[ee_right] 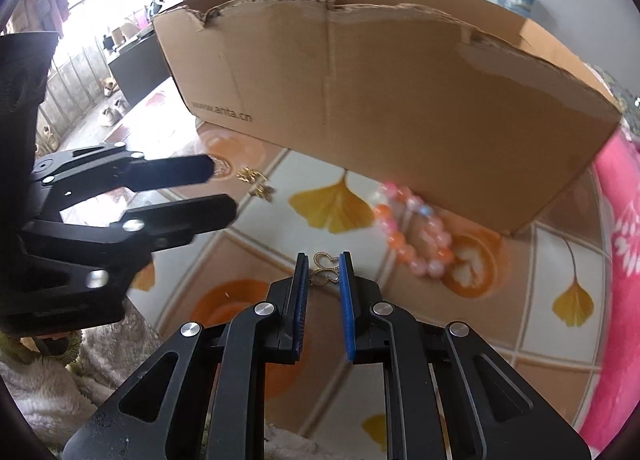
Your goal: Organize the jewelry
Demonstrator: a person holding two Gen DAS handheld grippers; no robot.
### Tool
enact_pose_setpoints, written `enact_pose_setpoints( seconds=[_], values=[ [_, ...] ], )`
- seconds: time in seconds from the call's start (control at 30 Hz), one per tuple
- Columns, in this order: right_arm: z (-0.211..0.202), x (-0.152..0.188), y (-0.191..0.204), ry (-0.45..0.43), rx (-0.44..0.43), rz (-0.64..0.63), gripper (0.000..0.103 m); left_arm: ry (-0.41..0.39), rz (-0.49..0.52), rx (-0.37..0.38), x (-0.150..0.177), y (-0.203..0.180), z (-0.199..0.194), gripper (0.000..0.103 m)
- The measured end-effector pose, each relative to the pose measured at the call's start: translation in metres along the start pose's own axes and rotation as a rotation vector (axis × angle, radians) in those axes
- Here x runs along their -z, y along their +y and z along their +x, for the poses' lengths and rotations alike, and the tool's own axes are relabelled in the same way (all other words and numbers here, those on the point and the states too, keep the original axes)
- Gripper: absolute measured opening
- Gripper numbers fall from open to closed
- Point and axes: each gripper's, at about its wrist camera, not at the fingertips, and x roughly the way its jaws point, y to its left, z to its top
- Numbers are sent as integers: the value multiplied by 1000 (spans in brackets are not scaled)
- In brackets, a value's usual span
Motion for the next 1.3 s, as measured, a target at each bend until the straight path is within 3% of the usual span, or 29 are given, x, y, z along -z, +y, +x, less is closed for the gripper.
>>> enact_pose_setpoints(
  seconds=[0.27, 0.53, 0.77, 1.3],
  values=[
    [-4, 8, -9, -27, -23, 28, 13, 76, -34, -37, -7, -1, 25, 28],
    [-8, 20, -22, -46, -44, 38, 13, 86, -16, -60, -13, -9, 34, 27],
    [-15, 21, -24, -55, -53, 40, 13, 92, 0, -79, -14, -11, 37, 16],
    [-14, 22, -25, -57, -51, 37, 13, 142, 27, -137, -19, -19, 41, 16]
  ],
)
